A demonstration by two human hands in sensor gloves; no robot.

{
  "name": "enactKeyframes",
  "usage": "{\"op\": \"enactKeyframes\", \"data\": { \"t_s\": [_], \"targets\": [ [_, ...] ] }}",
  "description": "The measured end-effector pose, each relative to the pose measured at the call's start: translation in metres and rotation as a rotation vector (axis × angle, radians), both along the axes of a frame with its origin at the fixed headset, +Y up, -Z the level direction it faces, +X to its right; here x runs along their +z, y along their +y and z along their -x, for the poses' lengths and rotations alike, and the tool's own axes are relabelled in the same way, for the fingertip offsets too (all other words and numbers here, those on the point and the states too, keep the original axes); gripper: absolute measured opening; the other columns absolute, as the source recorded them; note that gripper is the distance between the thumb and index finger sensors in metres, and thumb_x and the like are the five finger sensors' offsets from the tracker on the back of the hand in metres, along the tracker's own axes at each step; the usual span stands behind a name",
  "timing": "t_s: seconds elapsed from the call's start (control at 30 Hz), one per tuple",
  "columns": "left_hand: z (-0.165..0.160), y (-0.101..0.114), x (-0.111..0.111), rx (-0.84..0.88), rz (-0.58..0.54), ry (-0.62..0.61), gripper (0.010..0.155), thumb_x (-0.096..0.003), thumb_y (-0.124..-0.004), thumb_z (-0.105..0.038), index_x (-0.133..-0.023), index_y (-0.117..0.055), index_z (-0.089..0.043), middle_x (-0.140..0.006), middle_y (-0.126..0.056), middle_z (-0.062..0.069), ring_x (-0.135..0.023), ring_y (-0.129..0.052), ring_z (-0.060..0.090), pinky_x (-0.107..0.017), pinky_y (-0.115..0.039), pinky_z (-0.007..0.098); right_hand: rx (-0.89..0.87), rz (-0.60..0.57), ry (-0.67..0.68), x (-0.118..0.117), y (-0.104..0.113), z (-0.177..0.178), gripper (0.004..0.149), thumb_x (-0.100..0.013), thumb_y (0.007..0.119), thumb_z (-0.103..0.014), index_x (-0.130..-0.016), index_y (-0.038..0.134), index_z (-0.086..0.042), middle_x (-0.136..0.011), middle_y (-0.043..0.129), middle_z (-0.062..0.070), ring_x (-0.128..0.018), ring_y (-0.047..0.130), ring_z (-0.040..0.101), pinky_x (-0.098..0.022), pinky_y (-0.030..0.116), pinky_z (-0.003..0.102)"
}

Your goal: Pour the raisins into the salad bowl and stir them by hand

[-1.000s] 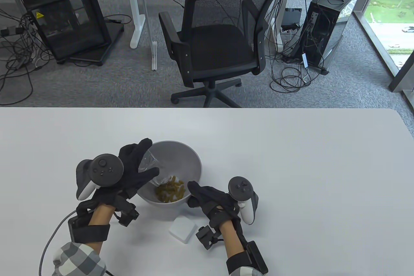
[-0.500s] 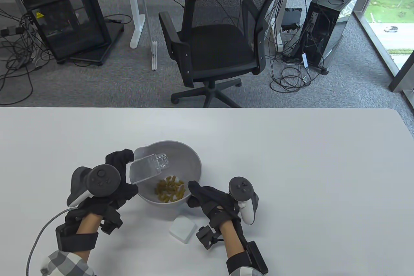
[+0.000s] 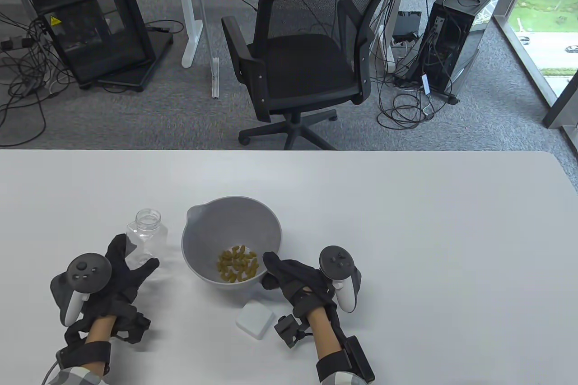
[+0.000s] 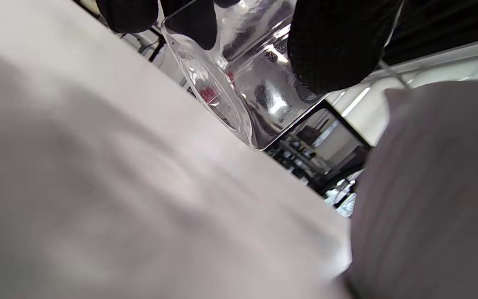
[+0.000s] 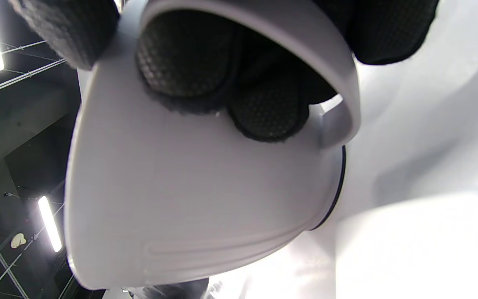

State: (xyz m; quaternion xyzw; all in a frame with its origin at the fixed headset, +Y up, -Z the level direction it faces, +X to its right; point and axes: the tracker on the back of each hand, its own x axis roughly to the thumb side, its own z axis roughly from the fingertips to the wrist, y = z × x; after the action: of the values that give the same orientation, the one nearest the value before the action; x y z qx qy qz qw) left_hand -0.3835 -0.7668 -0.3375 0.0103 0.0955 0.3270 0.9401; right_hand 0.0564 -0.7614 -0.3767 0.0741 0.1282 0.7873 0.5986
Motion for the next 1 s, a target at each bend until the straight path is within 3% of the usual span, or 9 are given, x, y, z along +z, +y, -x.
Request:
{"op": "enactKeyframes", "data": {
  "t_s": [0.17,0.27,0.37,0.43,0.57,0.7,0.83,0.93,1.0],
  "targets": [
    [0.038,-0.023,0.005,0.098,0.210,0.015,0.093,-0.0491,-0.089,-0.045,-0.112,-0.029,-0.012,-0.115,-0.052,0.024,-0.105,-0.034,0.056,-0.069,-0.031,0.073,0.072,-0.036,-0.008,0.001,0.003,0.001,0.059,-0.052,0.060,-0.067,-0.047,0.088,-0.015,-0.063,0.098,0.012,-0.079,0.084,0.037,-0.057,0.067,0.064],
    [0.044,-0.021,0.008,0.055,0.185,0.048,0.093,-0.0486,-0.091,-0.047,-0.112,-0.033,-0.011,-0.115,-0.048,0.028,-0.102,-0.032,0.062,-0.067,-0.031,0.077,0.042,-0.022,-0.006,0.001,0.002,0.001,0.059,-0.051,0.061,-0.066,-0.046,0.088,-0.014,-0.062,0.098,0.013,-0.079,0.084,0.038,-0.057,0.065,0.064],
    [0.042,-0.013,0.009,0.116,0.233,-0.040,0.114,-0.0479,-0.089,-0.056,-0.113,-0.011,-0.005,-0.111,-0.007,0.043,-0.096,-0.016,0.073,-0.060,-0.022,0.085,0.061,-0.028,0.000,0.001,0.002,0.000,0.059,-0.051,0.060,-0.067,-0.046,0.088,-0.015,-0.062,0.098,0.012,-0.078,0.084,0.036,-0.057,0.066,0.064],
    [0.047,0.011,0.013,0.248,0.149,-0.079,0.125,-0.0481,-0.086,-0.060,-0.107,0.007,0.000,-0.102,0.013,0.045,-0.092,-0.003,0.074,-0.056,-0.015,0.088,0.059,-0.025,0.003,0.000,0.002,0.000,0.059,-0.051,0.061,-0.067,-0.046,0.088,-0.015,-0.061,0.098,0.012,-0.078,0.084,0.036,-0.056,0.066,0.064],
    [0.051,0.100,0.034,0.467,-0.305,-0.039,0.123,-0.0501,-0.088,-0.056,-0.108,0.006,-0.001,-0.102,0.015,0.043,-0.093,-0.001,0.072,-0.055,-0.013,0.089,0.064,-0.028,0.004,0.000,0.002,0.001,0.060,-0.051,0.060,-0.067,-0.046,0.088,-0.015,-0.061,0.098,0.012,-0.077,0.085,0.035,-0.057,0.066,0.063],
    [-0.023,0.179,0.033,0.194,-0.539,-0.055,0.089,-0.0605,-0.075,-0.054,-0.115,-0.029,0.000,-0.114,-0.030,0.039,-0.099,-0.043,0.066,-0.063,-0.039,0.084,0.060,-0.026,0.003,0.000,0.002,0.001,0.060,-0.051,0.060,-0.067,-0.046,0.088,-0.015,-0.061,0.098,0.012,-0.077,0.085,0.035,-0.057,0.066,0.063],
    [-0.128,0.184,-0.019,0.039,-0.263,-0.392,0.069,-0.0609,-0.073,-0.053,-0.111,-0.057,-0.009,-0.111,-0.065,0.028,-0.093,-0.074,0.055,-0.065,-0.056,0.077,0.061,-0.041,-0.014,0.001,0.001,0.001,0.060,-0.051,0.060,-0.068,-0.046,0.088,-0.016,-0.060,0.098,0.010,-0.076,0.086,0.034,-0.056,0.067,0.062],
    [-0.204,0.137,-0.080,-0.196,0.426,-0.763,0.065,-0.0623,-0.070,-0.049,-0.113,-0.054,-0.011,-0.114,-0.060,0.028,-0.097,-0.069,0.056,-0.067,-0.055,0.076,0.061,-0.049,-0.028,0.002,0.000,0.001,0.060,-0.051,0.060,-0.069,-0.045,0.088,-0.017,-0.059,0.099,0.009,-0.076,0.087,0.033,-0.056,0.068,0.062],
    [-0.227,0.110,-0.100,-0.344,0.686,-0.709,0.062,-0.0598,-0.071,-0.045,-0.109,-0.062,-0.008,-0.109,-0.069,0.028,-0.090,-0.080,0.053,-0.064,-0.062,0.072,0.056,-0.048,-0.030,0.002,-0.001,0.001,0.060,-0.051,0.060,-0.069,-0.045,0.088,-0.017,-0.059,0.099,0.010,-0.075,0.087,0.033,-0.056,0.068,0.062]
  ]
}}
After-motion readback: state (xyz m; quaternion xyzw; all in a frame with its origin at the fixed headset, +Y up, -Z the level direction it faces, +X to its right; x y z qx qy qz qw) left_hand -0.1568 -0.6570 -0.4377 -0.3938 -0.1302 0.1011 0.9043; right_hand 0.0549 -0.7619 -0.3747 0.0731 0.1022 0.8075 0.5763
